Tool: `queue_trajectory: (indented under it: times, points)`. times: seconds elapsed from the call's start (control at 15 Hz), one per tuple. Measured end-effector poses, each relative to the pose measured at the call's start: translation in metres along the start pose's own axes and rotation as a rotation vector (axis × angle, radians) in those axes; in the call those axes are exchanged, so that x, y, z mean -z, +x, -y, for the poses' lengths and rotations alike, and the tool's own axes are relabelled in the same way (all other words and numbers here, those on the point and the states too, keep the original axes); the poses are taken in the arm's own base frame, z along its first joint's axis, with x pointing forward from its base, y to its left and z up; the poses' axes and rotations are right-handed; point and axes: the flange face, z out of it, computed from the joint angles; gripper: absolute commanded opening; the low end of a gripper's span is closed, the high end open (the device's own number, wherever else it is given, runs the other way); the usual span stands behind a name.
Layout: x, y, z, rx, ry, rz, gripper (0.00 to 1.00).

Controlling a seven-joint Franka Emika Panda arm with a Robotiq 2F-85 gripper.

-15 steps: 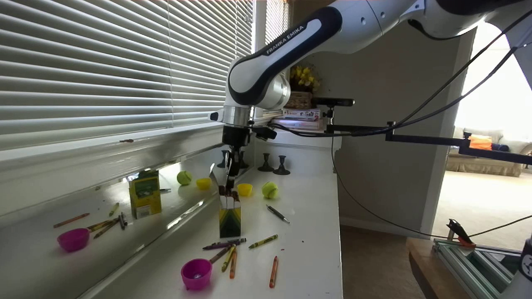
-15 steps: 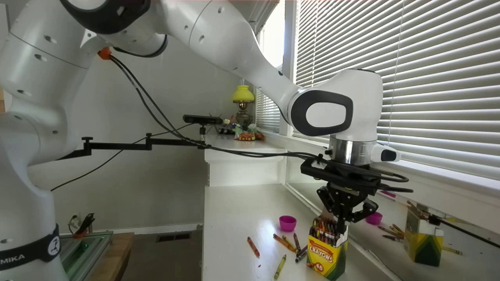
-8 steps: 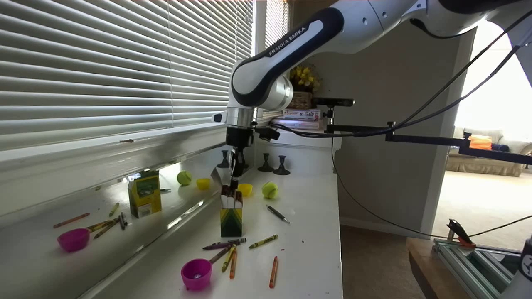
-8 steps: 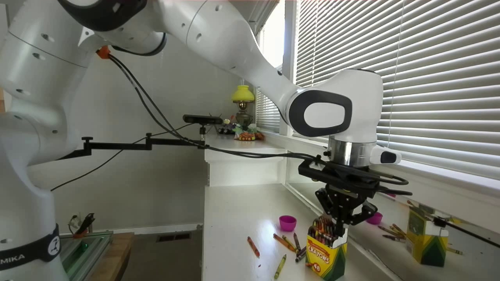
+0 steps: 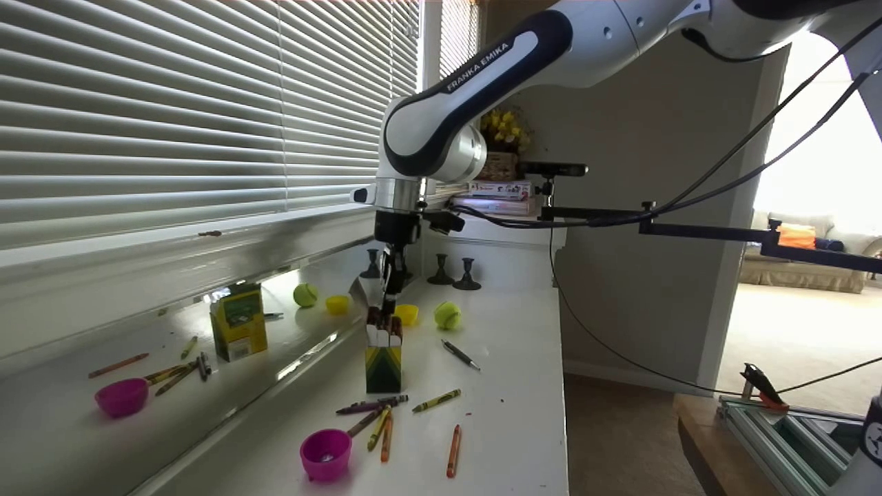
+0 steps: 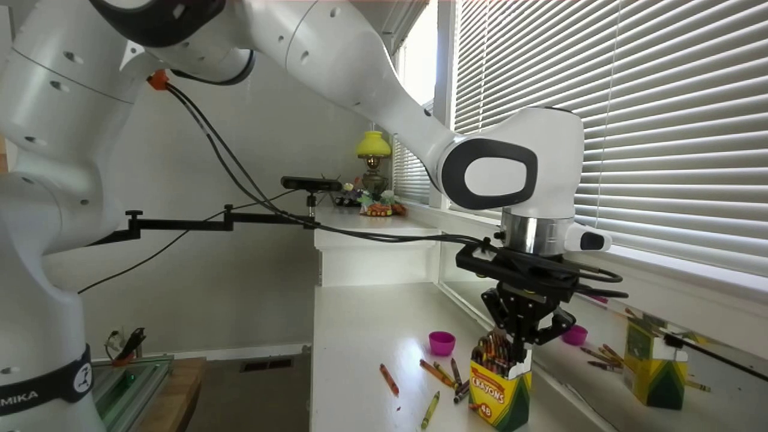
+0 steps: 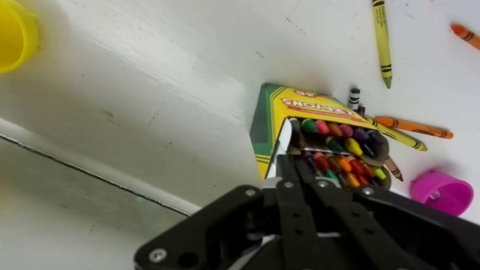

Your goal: Move the box of crayons slightly to the right

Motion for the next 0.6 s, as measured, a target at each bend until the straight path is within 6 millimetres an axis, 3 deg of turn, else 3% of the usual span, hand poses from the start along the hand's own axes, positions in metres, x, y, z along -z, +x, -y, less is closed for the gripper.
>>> queue_trajectory:
  times: [0.6]
  points:
    - [0.0085, -0.0036, 0.0025, 0.004, 0.001, 0.016, 0.96]
